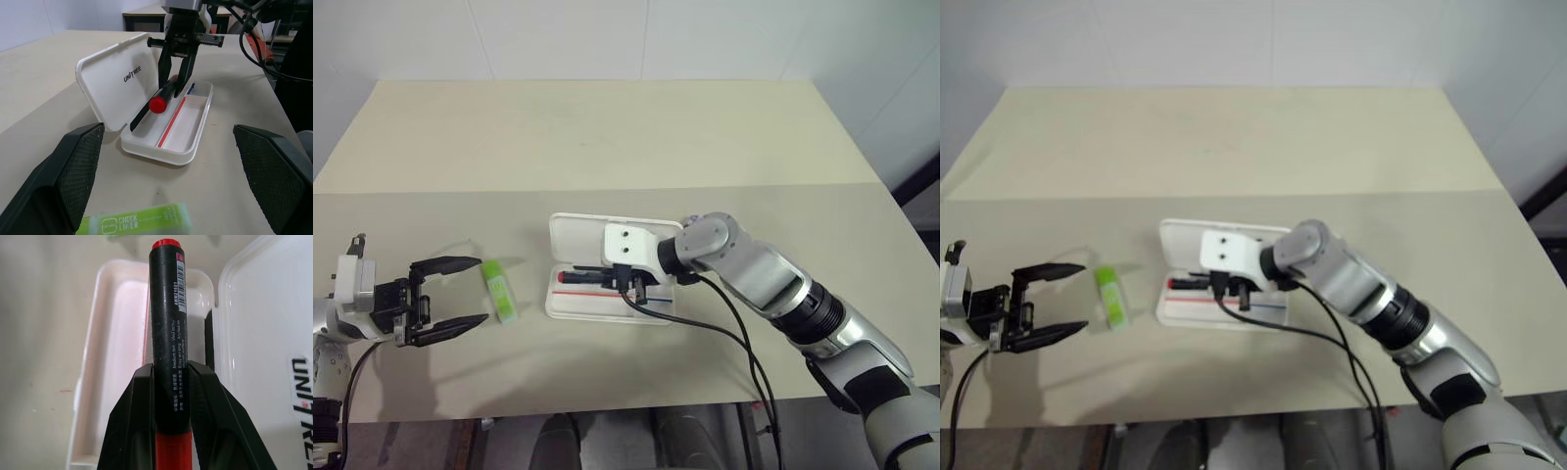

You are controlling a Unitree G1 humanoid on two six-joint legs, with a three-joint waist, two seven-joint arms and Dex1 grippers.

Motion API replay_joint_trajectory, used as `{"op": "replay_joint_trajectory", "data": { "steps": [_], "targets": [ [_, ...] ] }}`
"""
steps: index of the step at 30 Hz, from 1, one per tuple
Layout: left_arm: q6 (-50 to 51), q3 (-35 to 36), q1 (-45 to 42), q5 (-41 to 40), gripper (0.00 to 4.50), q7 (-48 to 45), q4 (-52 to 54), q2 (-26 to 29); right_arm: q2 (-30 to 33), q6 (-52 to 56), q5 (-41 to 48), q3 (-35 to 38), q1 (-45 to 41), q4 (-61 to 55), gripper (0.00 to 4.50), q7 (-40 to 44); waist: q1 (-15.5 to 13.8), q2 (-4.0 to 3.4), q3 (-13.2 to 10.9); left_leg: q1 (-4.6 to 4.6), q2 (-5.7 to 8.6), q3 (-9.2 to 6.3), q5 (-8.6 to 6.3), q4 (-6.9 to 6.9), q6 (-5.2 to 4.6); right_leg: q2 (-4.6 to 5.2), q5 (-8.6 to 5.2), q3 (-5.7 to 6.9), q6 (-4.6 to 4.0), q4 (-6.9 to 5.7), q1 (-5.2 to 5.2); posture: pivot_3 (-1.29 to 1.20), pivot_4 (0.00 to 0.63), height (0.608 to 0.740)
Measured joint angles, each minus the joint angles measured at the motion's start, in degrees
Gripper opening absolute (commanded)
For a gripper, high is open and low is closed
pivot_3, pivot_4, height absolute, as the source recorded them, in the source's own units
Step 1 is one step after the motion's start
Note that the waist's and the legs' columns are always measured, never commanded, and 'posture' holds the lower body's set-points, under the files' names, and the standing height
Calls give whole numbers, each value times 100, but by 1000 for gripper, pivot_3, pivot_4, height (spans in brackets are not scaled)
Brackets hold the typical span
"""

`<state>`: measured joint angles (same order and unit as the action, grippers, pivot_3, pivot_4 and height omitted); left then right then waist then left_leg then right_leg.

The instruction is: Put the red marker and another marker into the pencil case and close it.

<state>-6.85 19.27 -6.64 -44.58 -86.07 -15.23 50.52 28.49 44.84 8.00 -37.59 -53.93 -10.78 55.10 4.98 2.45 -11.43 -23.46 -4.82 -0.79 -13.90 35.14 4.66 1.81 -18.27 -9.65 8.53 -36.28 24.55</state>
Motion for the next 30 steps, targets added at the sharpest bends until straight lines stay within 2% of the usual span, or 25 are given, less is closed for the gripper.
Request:
{"op": "replay_joint_trajectory", "data": {
  "steps": [2, 9, 11, 18, 22, 26, 30],
  "targets": [
    [9, 0, 0, 1, 4500, 0, 82, -3, 4, -134, -126, -40, 0, 25, 1521, 59, 1, 0, 0, 0, 0, 0, 0, 0, 0, 0, 0, 0, 0, -1, 0, 0, 150, 740],
    [57, 4, 26, 0, 4500, 2, 225, -41, 4, -333, -408, -54, 9, 122, 4018, 236, 2, 0, 0, 2, 0, -1, 0, 1, 1, -1, 0, 0, 0, -9, 0, 0, 150, 740],
    [75, 11, 53, -1, 4500, 3, 356, -56, 9, -266, -393, -48, 32, 2, 4463, 325, 0, 0, 0, 2, 0, -1, 0, 1, 1, -1, -1, 0, -1, -11, 0, 0, 150, 740],
    [247, 236, 483, -17, 4500, 32, 1112, -270, 397, 535, 475, 612, 276, -1258, 4463, 799, -11, 4, 2, 6, -1, -1, 0, 3, 1, -1, -1, 1, -2, -14, -2, 0, 150, 740],
    [385, 342, 719, -22, 4500, 306, 1677, -460, 472, 1007, 936, 919, 361, -1544, 4463, 837, 1, 4, 2, 15, -2, -1, 1, 4, 1, -2, -1, -1, -2, -21, -6, 0, 150, 740],
    [573, 543, 1036, -14, 4500, 1027, 2478, -745, 537, 1374, 1569, 1614, 544, -1629, 4463, 843, -11, 6, 3, 15, -2, -1, 1, 6, 2, -2, 0, -1, -2, -20, -10, 0, 150, 740],
    [876, 743, 1501, 3, 4500, 2093, 3409, -1080, 890, 1137, 1888, 2294, 756, -1562, 4463, 971, -23, 8, 5, 16, -2, -1, 0, 6, 2, -2, 0, -2, 0, -12, -14, 0, 150, 740]
  ]
}}
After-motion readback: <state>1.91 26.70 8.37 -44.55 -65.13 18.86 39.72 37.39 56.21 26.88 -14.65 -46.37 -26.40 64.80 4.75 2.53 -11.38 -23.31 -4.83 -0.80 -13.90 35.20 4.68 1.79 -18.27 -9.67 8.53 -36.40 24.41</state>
